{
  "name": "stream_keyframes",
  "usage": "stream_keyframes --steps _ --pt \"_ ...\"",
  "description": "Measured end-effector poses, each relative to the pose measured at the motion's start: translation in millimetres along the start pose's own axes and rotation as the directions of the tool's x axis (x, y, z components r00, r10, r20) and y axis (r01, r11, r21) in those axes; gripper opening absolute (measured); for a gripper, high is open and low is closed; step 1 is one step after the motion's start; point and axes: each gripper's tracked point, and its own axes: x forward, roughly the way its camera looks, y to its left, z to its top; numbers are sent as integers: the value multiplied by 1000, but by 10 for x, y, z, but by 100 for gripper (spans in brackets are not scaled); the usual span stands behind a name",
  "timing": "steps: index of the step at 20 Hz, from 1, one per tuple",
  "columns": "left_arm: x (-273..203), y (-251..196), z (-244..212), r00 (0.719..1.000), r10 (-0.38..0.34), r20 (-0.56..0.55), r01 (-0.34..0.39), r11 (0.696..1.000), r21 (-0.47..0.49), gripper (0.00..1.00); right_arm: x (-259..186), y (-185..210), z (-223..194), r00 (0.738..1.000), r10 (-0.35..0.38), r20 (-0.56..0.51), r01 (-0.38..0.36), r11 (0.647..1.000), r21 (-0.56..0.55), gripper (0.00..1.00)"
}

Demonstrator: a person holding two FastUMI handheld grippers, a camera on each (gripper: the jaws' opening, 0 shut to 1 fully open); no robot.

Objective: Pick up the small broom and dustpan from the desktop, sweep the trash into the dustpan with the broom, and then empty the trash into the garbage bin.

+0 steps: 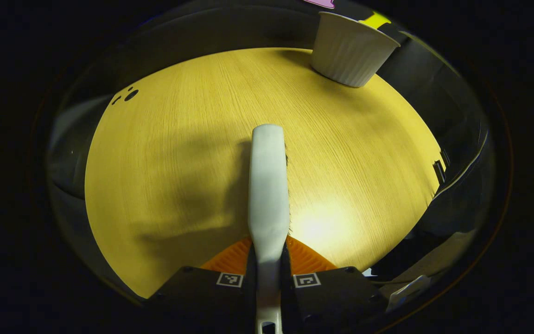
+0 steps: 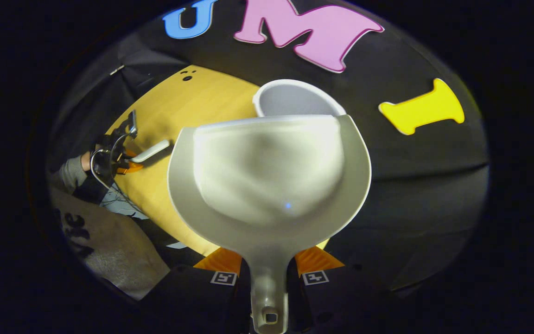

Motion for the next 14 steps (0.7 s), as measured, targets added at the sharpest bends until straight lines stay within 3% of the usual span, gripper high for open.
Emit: stream_keyframes --steps 1,2,6,10,14 --pt "1 4 0 1000 7 0 -7 1000 -1 25 139 201 -138 1000 30 -5 -30 1000 2 32" --pt "-6 12 1 1000 13 -2 -13 1000 -3 25 289 415 -243 998 59 -10 -58 998 17 36" --pt "3 63 -12 999 49 -1 -49 999 -10 25 1053 1030 -595 992 126 -29 -123 988 91 36" --pt "-17 118 -8 996 88 2 -88 996 -7 25 1837 1369 -915 990 126 -61 -115 981 156 36" --pt "-15 162 -8 991 130 9 -130 991 7 25 2271 1491 -1022 994 99 -53 -87 975 207 36"
